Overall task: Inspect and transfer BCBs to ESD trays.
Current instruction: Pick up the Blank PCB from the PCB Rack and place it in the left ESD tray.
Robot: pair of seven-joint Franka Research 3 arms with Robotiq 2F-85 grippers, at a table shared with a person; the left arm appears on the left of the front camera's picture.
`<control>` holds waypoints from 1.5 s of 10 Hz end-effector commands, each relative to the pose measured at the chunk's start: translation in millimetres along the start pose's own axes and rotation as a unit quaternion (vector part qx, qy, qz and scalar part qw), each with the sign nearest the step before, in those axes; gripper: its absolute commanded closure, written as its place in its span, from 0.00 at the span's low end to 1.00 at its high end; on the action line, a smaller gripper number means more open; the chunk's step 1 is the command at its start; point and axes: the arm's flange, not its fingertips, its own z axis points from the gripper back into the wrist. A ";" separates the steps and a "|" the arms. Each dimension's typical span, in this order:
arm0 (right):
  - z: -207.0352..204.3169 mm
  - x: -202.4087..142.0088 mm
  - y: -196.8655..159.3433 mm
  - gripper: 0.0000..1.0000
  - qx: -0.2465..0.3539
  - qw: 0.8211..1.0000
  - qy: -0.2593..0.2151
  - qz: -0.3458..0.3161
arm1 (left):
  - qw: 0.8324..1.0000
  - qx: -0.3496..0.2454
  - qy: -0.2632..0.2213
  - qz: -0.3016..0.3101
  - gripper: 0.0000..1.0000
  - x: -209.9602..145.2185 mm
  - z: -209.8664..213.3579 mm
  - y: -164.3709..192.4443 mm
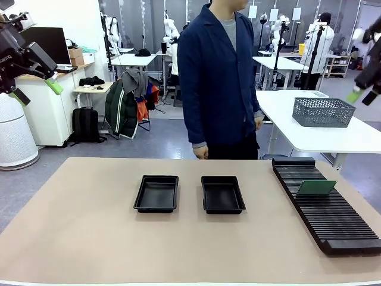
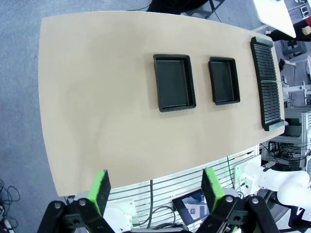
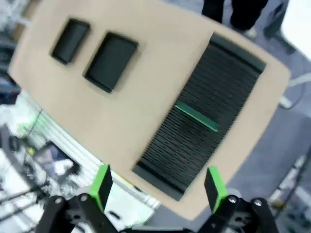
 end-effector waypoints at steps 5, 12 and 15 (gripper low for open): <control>-102.3 2.4 -24.9 0.00 -0.081 0.950 0.087 0.288 | 1.000 0.000 0.000 0.000 0.00 -0.2 -0.3 -0.4; -196.4 -13.5 -30.8 0.00 -0.111 0.885 0.103 0.439 | 1.000 0.000 0.000 0.000 0.00 -0.2 -0.3 -0.4; -228.7 -27.7 -31.5 0.00 -0.114 0.875 0.099 0.460 | 1.000 0.000 0.000 0.000 0.00 -0.2 -0.3 -0.4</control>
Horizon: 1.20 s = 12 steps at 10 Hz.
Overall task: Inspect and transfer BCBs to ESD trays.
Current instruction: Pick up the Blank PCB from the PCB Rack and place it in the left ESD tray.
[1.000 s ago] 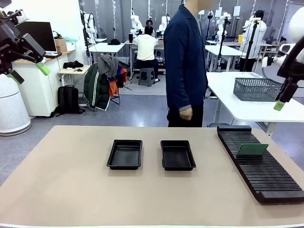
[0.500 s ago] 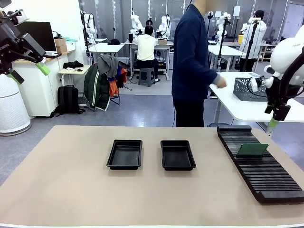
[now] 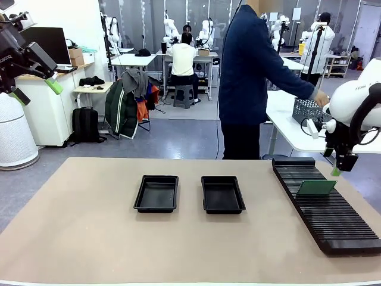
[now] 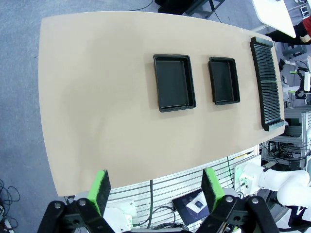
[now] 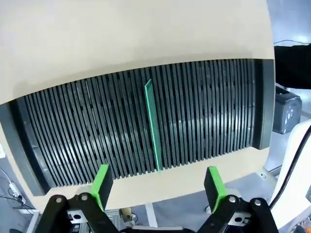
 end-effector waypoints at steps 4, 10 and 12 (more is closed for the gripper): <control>-40.1 1.2 15.0 0.00 -0.021 0.999 -0.020 0.043 | 1.000 0.000 0.000 0.000 0.00 -0.3 -0.6 -0.2; -62.2 -9.6 10.7 0.00 -0.020 0.998 -0.050 0.039 | 1.000 0.000 0.000 0.000 0.00 -0.3 -0.6 -0.2; -66.4 -8.9 9.9 0.00 -0.015 0.998 -0.044 0.047 | 1.000 0.000 0.000 0.000 0.00 -0.3 -0.6 -0.2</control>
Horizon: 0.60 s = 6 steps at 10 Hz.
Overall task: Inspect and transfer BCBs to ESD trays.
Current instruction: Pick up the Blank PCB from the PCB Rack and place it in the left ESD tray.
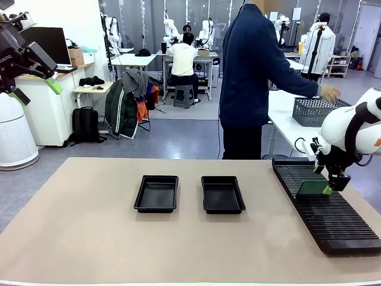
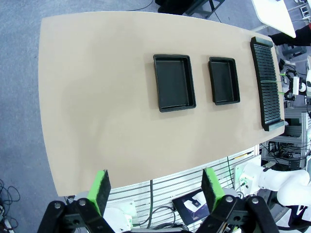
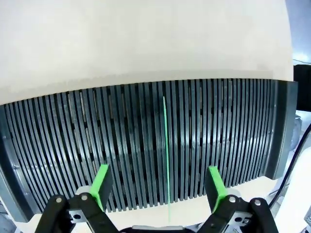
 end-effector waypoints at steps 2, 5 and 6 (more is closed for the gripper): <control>-7.6 -6.0 -5.0 0.04 -0.010 1.000 0.002 0.017 | 1.000 0.000 0.000 0.000 0.00 -0.3 -0.6 -0.2; -7.8 -8.8 -5.1 0.15 -0.012 1.000 0.014 0.017 | 1.000 0.000 0.000 0.000 0.00 -0.3 -0.6 -0.2; -6.6 -8.5 -5.8 0.21 -0.015 1.000 0.016 0.019 | 1.000 0.000 0.000 0.000 0.00 -0.3 -0.6 -0.2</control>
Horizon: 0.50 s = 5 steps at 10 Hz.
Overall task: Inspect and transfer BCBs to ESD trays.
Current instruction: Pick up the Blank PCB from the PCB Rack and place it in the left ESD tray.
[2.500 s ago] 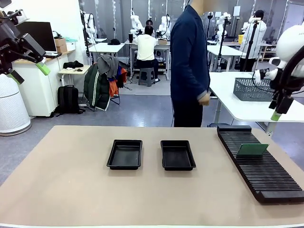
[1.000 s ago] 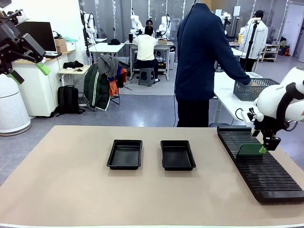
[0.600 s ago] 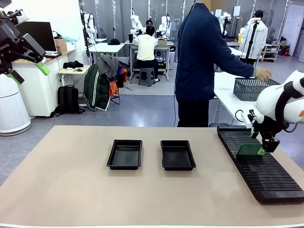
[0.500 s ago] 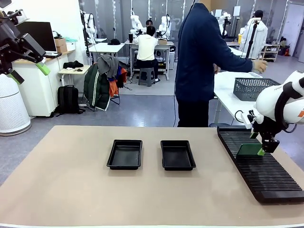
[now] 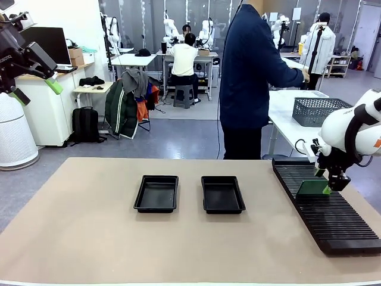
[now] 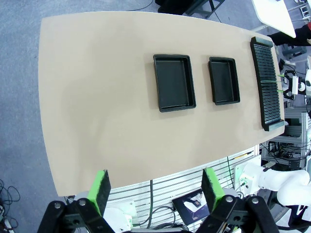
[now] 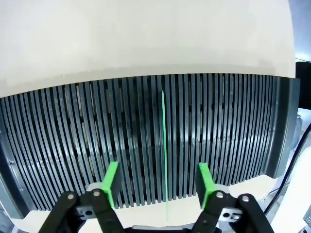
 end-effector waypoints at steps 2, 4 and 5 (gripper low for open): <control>-5.9 -3.9 -3.9 0.32 -0.015 1.000 0.016 0.015 | 1.000 0.000 0.000 0.000 0.00 -0.3 -0.6 -0.2; -5.7 -4.6 -3.7 0.44 -0.014 1.000 0.008 0.020 | 1.000 0.000 0.000 0.000 0.00 -0.3 -0.6 -0.2; -6.4 -4.3 -3.9 0.42 -0.012 1.000 0.013 0.020 | 1.000 0.000 0.000 0.000 0.00 -0.3 -0.6 -0.2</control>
